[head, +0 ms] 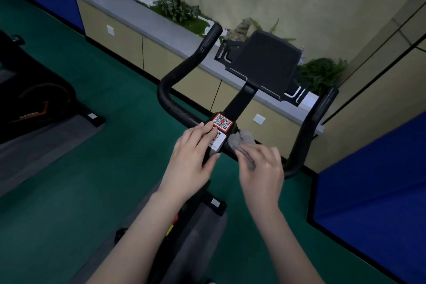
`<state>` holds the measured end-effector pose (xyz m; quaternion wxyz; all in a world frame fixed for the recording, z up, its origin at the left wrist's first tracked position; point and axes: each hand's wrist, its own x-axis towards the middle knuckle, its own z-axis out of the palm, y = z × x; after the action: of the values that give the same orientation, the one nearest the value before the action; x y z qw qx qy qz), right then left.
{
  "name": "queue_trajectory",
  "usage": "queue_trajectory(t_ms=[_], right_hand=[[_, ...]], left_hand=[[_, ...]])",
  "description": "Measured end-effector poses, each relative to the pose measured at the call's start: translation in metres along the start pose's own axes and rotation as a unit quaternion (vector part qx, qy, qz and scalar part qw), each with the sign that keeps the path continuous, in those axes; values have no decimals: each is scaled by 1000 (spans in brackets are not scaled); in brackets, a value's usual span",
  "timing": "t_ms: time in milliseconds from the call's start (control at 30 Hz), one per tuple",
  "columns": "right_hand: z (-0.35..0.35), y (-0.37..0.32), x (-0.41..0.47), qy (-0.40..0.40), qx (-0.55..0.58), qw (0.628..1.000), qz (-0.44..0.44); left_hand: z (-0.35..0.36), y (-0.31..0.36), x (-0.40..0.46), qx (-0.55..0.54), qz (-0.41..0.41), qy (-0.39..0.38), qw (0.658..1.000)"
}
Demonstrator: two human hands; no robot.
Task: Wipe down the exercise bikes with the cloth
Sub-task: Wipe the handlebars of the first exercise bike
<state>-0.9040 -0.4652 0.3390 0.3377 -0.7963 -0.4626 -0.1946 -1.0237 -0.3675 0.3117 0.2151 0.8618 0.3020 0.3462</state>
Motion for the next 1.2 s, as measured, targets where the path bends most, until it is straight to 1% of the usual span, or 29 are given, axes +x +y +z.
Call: queue_trajectory(t_ms=[67, 133, 200, 367, 433, 467, 500, 533, 600, 633, 667, 700, 733, 800, 867, 1033, 1133, 1200], right_hand=[[-2, 3, -12, 38, -2, 999, 14], [4, -3, -20, 73, 30, 996, 41], [12, -15, -25, 88, 70, 992, 64], [18, -26, -35, 96, 163, 974, 121], [7, -31, -47, 87, 215, 957, 172], [3, -32, -55, 69, 239, 943, 221], [1, -33, -63, 44, 258, 922, 284], [3, -32, -70, 17, 276, 891, 359], [10, -29, -70, -11, 327, 806, 493], [13, -29, -64, -5, 368, 757, 540], [15, -31, -55, 6, 417, 706, 572], [15, -35, -45, 15, 453, 670, 588], [16, -40, -36, 20, 479, 649, 591], [19, -51, -22, 25, 514, 623, 589], [23, -58, -17, 31, 523, 612, 592], [26, -51, -19, 54, 516, 609, 600], [19, -40, -28, 81, 493, 621, 604], [15, -33, -35, 111, 476, 639, 595]], left_hand=[[-2, -1, 2, -8, 1, 0, 1000], [-2, -3, 3, -18, 1, 0, 1000], [-2, -4, 3, -21, 7, -2, 1000], [-7, -10, 3, -25, 24, -26, 999], [-9, -11, 4, -26, 29, -35, 999], [-9, -12, 4, -26, 30, -39, 998], [-9, -13, 4, -26, 30, -42, 998], [-8, -13, 4, -26, 30, -44, 998], [-8, -13, 4, -27, 33, -46, 998], [-8, -14, 4, -27, 35, -48, 998], [-9, -14, 4, -26, 37, -50, 998], [-9, -14, 4, -26, 40, -52, 998], [-10, -15, 4, -28, 43, -53, 997], [-11, -16, 4, -30, 46, -57, 997], [-12, -17, 4, -31, 50, -59, 997], [-13, -19, 3, -31, 57, -64, 996], [-12, -19, 2, -28, 57, -66, 996], [-12, -18, 2, -23, 55, -68, 996]])
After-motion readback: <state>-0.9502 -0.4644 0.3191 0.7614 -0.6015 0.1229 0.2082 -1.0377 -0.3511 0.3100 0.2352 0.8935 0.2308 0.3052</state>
